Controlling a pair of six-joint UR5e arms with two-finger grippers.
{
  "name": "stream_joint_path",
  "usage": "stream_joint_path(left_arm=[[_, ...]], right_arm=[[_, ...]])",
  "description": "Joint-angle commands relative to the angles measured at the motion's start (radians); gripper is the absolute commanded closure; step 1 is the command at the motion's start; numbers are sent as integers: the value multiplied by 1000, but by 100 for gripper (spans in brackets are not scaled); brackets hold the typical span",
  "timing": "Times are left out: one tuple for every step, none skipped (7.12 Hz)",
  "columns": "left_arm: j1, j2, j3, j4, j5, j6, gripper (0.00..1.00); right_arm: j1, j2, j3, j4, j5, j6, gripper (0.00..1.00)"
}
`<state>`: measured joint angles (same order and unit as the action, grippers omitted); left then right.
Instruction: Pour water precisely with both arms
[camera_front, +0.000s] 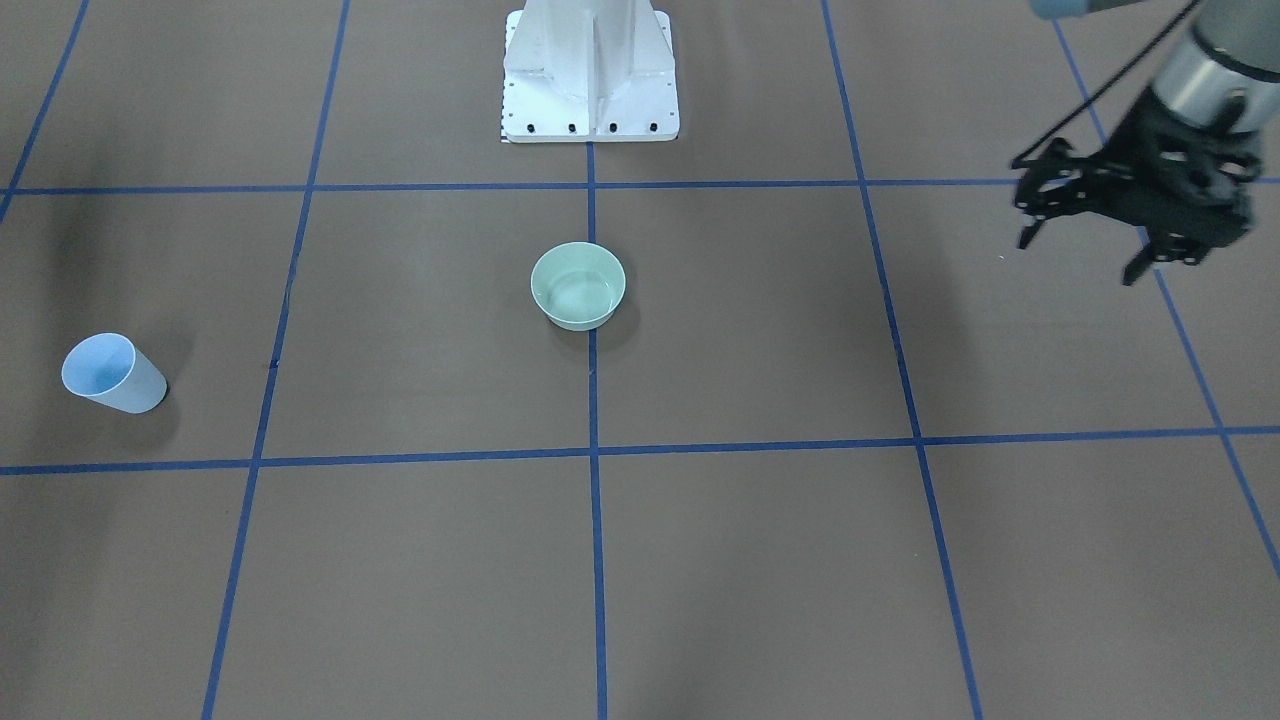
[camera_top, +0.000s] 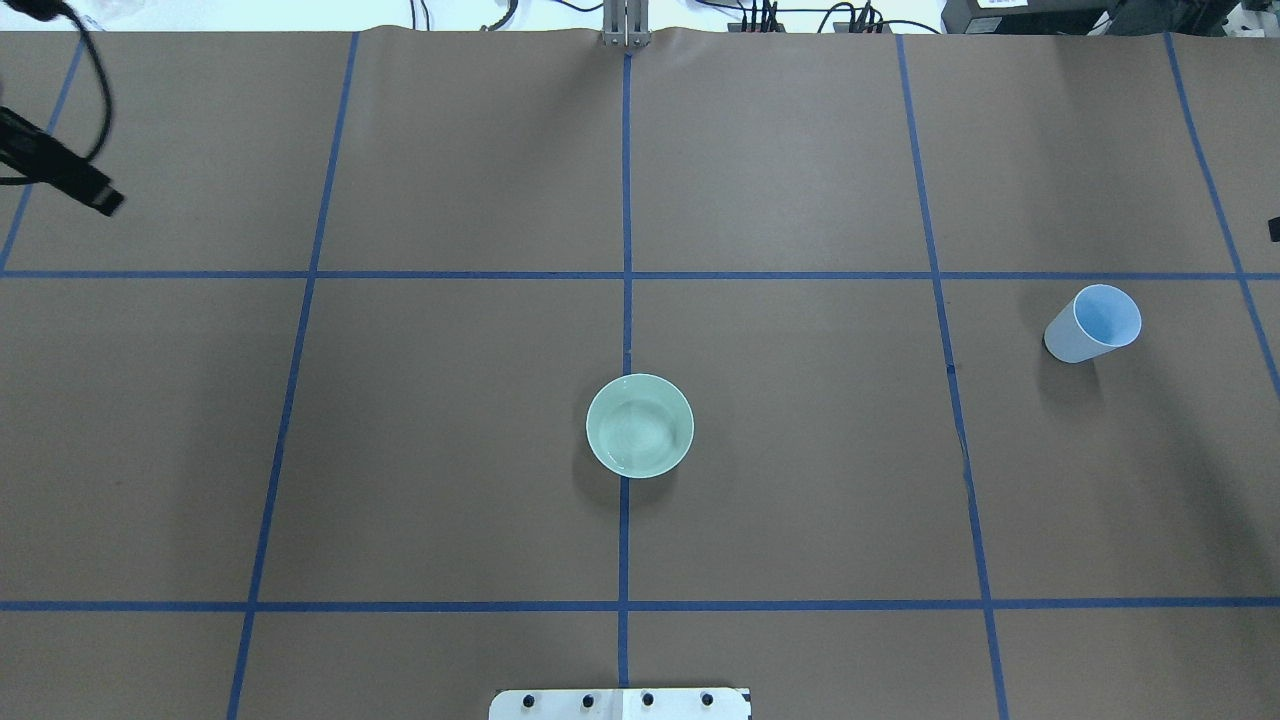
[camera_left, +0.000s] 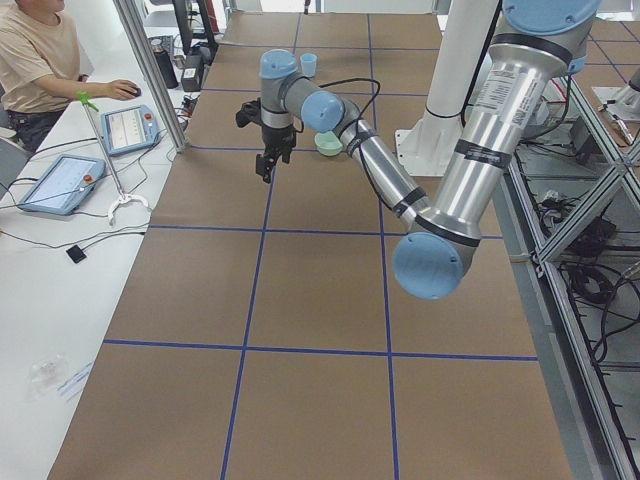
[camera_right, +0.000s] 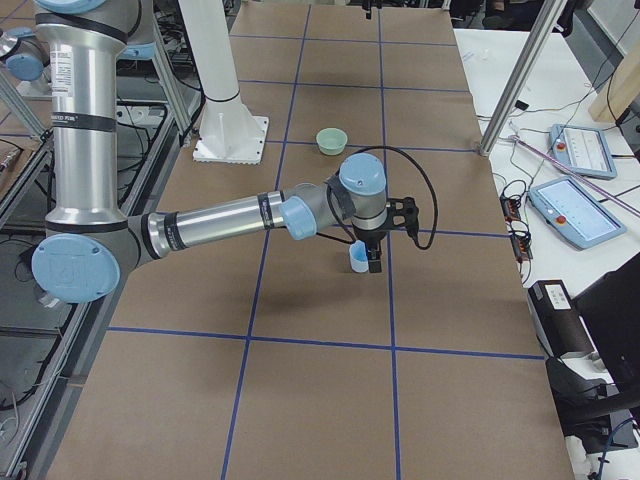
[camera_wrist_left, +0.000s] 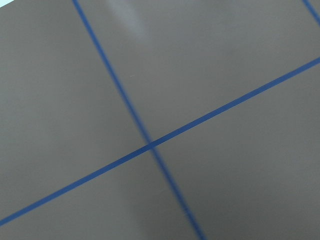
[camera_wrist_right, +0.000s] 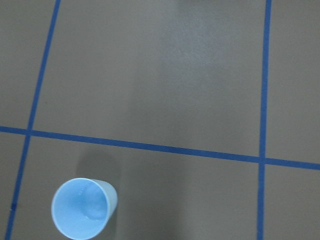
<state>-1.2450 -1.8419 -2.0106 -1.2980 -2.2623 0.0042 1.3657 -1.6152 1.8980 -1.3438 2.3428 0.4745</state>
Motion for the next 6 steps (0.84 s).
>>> stream_joint_path(left_arm=[[-198, 148, 110, -13, -51, 370, 0], [-252, 209, 181, -32, -52, 397, 0], [-289, 225, 206, -105, -71, 398, 0], [-294, 254, 210, -122, -83, 387, 0], [-294, 256, 210, -124, -83, 387, 0], [-294, 256, 210, -124, -83, 387, 0]], right_arm=[[-167, 1, 134, 0, -128, 293, 1], [-260, 1, 177, 0, -222, 422, 0], [-372, 1, 211, 0, -363, 552, 0], [-486, 0, 234, 0, -513, 694, 0], [-607, 0, 245, 0, -686, 842, 0], [-722, -14, 245, 0, -874, 896, 0]])
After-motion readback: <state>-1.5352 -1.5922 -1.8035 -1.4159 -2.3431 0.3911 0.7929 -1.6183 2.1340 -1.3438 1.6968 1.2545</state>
